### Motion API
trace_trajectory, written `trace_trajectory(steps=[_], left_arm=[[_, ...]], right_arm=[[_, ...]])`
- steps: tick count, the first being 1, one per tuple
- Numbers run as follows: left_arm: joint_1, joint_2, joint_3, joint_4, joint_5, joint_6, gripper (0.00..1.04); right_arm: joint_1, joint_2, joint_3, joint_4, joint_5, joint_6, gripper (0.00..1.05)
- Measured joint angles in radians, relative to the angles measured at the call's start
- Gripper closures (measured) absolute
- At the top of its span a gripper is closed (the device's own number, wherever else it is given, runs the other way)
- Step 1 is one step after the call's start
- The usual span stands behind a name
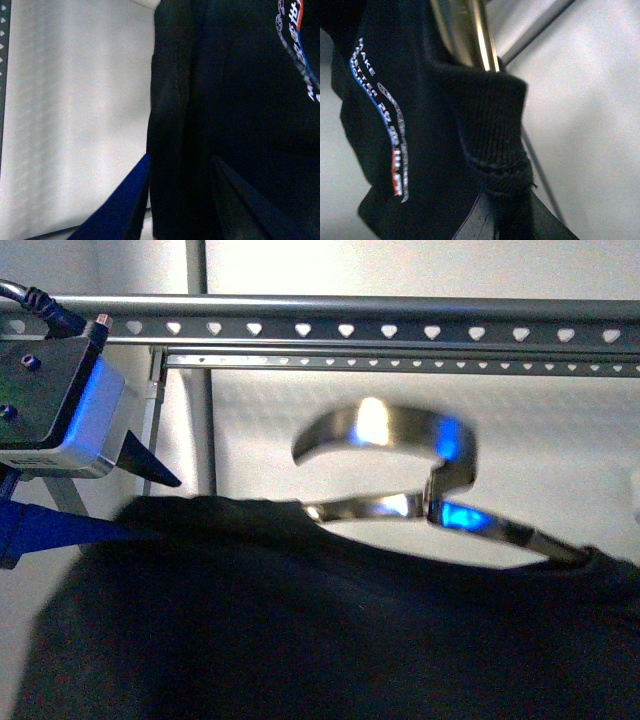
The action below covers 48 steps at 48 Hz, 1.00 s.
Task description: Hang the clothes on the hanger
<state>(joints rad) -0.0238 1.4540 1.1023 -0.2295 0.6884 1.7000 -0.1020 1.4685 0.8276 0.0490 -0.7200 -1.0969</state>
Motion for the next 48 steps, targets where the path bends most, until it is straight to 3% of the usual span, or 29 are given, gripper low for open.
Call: trace_trajectory(steps=[6,10,13,15,16,18,22,27,29,33,43,48], left_arm=[[0.000,-0.001,0.000,0.000,0.000,0.000,0.39],[0.000,-0.003,-0.011,0.039,-0.010,-0.046,0.21],[0.005,-0.014,-0.143,0.437,-0.118,-0.393,0.07],[0.018,-0.014,-0.197,0.720,-0.200,-0.786,0.06],[0.023,-0.014,-0.202,0.783,-0.221,-0.882,0.07],[0.034,-0.023,-0.202,0.864,-0.283,-1.155,0.07],[0.049,-0.064,-0.204,0.903,-0.341,-1.518,0.07],[0.064,-0.139,-0.230,0.962,-0.330,-1.891,0.07],[0.040,-0.208,-0.231,0.799,-0.504,-1.891,0.17],[0.027,-0.329,-0.325,0.624,-0.658,-1.808,0.31],[0.024,-0.480,-0.592,0.694,-0.687,-1.722,0.69],[0.024,-0.531,-0.685,0.729,-0.689,-1.715,0.86]], right_arm=[[-0.104,0.085,-0.035,-0.058,0.010,-0.054,1.01],[-0.149,0.128,-0.034,-0.012,0.032,-0.044,1.01],[-0.163,0.130,-0.013,0.021,0.037,0.043,1.01],[-0.165,0.119,0.025,0.011,0.051,0.119,1.01],[-0.165,0.109,0.047,0.003,0.071,0.174,1.01],[-0.165,0.101,0.067,-0.014,0.087,0.208,1.01],[-0.159,0.087,0.153,-0.090,0.156,0.385,1.01],[-0.156,0.076,0.260,-0.146,0.151,0.631,1.02],[-0.154,0.076,0.314,-0.176,0.151,0.749,1.02],[-0.153,0.093,0.420,-0.217,0.154,0.942,1.02],[-0.168,0.173,0.649,-0.275,0.161,1.314,1.02],[-0.151,0.207,0.708,-0.317,0.193,1.402,1.02]])
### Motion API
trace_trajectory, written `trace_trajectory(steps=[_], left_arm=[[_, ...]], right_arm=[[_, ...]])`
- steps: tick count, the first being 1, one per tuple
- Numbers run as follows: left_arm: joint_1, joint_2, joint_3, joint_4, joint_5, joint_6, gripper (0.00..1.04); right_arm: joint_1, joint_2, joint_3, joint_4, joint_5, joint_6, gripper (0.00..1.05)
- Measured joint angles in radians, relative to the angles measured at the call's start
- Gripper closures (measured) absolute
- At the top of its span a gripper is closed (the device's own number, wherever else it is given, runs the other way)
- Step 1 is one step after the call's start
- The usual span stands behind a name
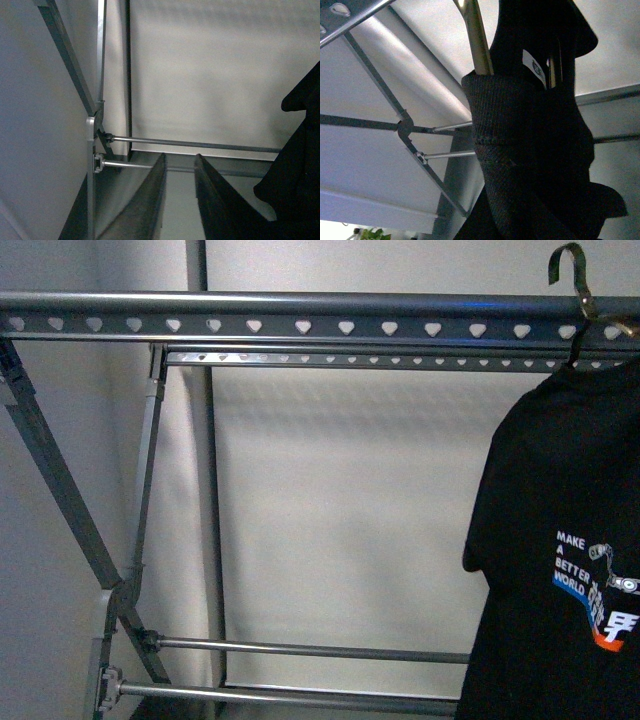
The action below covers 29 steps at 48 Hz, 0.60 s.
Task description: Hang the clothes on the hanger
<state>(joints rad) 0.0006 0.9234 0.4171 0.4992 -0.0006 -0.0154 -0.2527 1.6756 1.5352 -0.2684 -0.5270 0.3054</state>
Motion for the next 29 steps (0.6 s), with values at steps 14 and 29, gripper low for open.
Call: trace_trajectory(steps=[14,29], left_arm=[[-0.001,-0.117,-0.156,0.038,0.000,0.010,1.01],[0.000,-0.284,-0.294,0.014,0.000,0.010,1.01]], right_arm=[[0.063,0.052,-0.024,0.025,0.059,0.067,1.02],[0.117,-0.222,-0.618,0.821,0.302,-0.043,0.50]])
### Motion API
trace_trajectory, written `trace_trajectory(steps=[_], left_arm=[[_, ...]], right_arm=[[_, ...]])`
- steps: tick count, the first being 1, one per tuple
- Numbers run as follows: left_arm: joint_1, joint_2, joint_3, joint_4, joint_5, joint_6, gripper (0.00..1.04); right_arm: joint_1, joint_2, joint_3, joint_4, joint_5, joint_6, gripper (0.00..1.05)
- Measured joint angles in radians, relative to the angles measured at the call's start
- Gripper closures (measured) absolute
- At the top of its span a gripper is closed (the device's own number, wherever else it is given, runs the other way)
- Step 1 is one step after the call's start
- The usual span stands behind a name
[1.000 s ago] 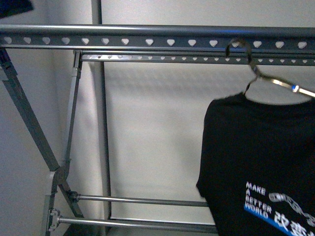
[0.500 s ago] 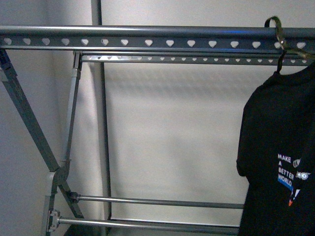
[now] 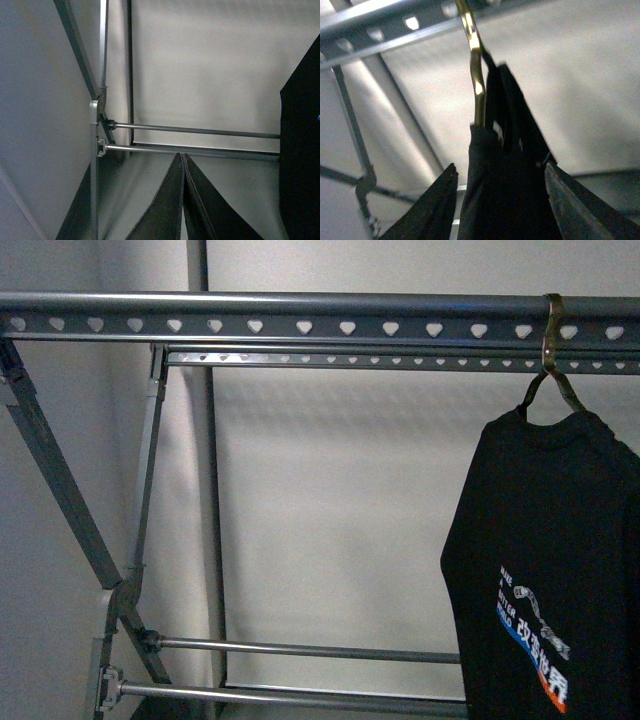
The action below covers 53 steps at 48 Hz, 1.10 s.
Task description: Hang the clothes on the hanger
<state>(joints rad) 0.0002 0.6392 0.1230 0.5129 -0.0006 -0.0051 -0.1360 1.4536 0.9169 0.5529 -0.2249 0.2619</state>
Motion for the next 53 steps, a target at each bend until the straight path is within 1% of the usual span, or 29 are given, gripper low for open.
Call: trace_trajectory(steps=[1,3,4,6,8,9,11,13,14,16,17,20,23,25,27,53], left_arm=[[0.000,-0.014,-0.008,-0.006,0.000,0.000,1.01],[0.000,-0.034,-0.018,-0.016,0.000,0.000,1.01],[0.000,-0.042,-0.023,-0.020,0.000,0.000,1.01],[0.000,-0.071,-0.034,-0.036,0.000,0.000,1.01],[0.000,-0.089,-0.042,-0.047,0.000,0.000,1.01],[0.000,-0.098,-0.046,-0.053,0.000,0.000,1.01],[0.000,-0.117,-0.052,-0.064,0.000,0.000,1.01],[0.000,-0.135,-0.058,-0.076,0.000,0.000,1.01],[0.000,-0.143,-0.062,-0.082,0.000,0.000,1.01],[0.000,-0.163,-0.068,-0.094,0.000,0.000,1.01],[0.000,-0.176,-0.071,-0.104,0.000,0.000,1.01],[0.000,-0.212,-0.079,-0.131,0.000,0.000,1.01],[0.000,-0.237,-0.085,-0.149,0.000,0.001,1.01],[0.000,-0.247,-0.104,-0.130,0.000,0.001,1.01],[0.000,-0.261,-0.105,-0.135,-0.003,0.002,1.01],[0.000,-0.454,-0.105,-0.323,0.000,0.003,1.01]], right_arm=[[-0.005,-0.056,-0.069,0.084,0.005,-0.006,0.45],[-0.009,-0.115,-0.138,0.162,0.011,-0.013,0.40],[-0.011,-0.175,-0.208,0.225,0.027,-0.025,0.35],[-0.010,-0.290,-0.321,0.259,0.058,-0.069,0.29],[0.007,-0.429,-0.420,0.122,0.107,-0.129,0.36],[0.011,-0.457,-0.441,0.094,0.115,-0.146,0.38],[0.027,-0.566,-0.533,-0.008,0.129,-0.183,0.45],[0.040,-0.655,-0.615,-0.071,0.131,-0.209,0.52],[0.052,-0.701,-0.660,-0.089,0.134,-0.219,0.57],[0.086,-0.745,-0.696,-0.096,0.189,-0.233,0.65],[0.105,-0.768,-0.710,-0.097,0.213,-0.240,0.70],[0.129,-0.818,-0.738,-0.097,0.220,-0.250,0.86],[0.132,-0.844,-0.759,-0.101,0.220,-0.254,0.96],[0.132,-0.863,-0.774,-0.108,0.222,-0.259,1.04],[0.132,-0.888,-0.790,-0.115,0.224,-0.258,1.02],[0.133,-1.117,-0.886,-0.248,0.224,-0.259,1.02]])
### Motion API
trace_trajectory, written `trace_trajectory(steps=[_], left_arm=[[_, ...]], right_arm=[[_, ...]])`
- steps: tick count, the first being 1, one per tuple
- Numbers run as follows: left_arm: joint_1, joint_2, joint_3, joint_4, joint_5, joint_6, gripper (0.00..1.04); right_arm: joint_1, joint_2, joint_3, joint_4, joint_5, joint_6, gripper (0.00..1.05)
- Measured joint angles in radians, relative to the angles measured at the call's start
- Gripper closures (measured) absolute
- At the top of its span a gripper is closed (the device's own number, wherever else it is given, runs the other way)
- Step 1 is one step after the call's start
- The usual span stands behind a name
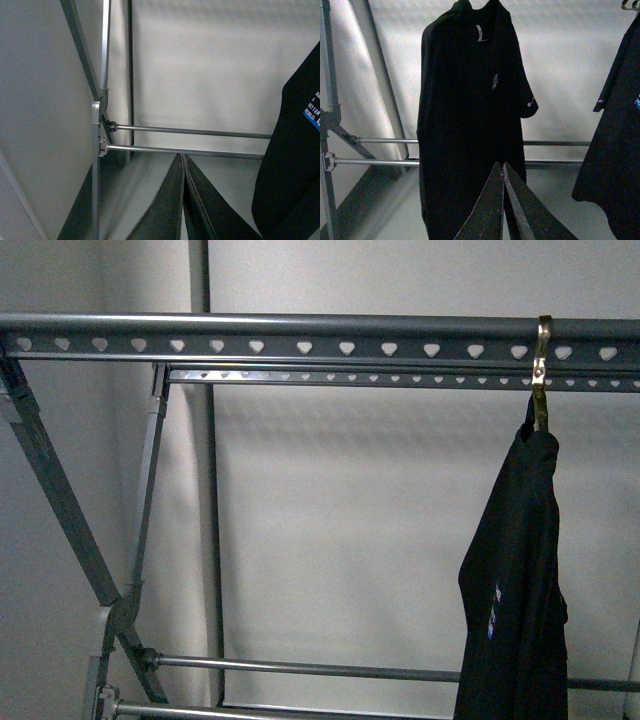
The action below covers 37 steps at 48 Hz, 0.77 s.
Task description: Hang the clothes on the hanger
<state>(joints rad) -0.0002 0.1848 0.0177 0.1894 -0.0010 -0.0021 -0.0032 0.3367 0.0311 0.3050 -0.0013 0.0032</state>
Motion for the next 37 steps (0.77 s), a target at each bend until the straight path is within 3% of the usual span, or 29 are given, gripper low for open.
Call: trace_trajectory(steps=[6,24,29,35,37], left_arm=[[0.000,-0.154,0.000,-0.176,0.000,0.000,1.01],[0.000,-0.180,0.000,-0.185,0.000,0.000,1.01],[0.000,-0.180,0.000,-0.185,0.000,0.000,1.01],[0.000,-0.181,0.000,-0.186,0.000,0.000,1.01],[0.000,-0.181,0.000,-0.186,0.000,0.000,1.01]], right_arm=[[0.000,-0.050,-0.026,-0.016,0.000,0.000,1.02],[0.000,-0.167,-0.026,-0.132,0.000,0.000,1.02],[0.000,-0.293,-0.025,-0.291,0.000,0.000,1.02],[0.000,-0.332,-0.025,-0.303,0.000,0.000,1.02],[0.000,-0.332,-0.025,-0.303,0.000,-0.002,0.98]])
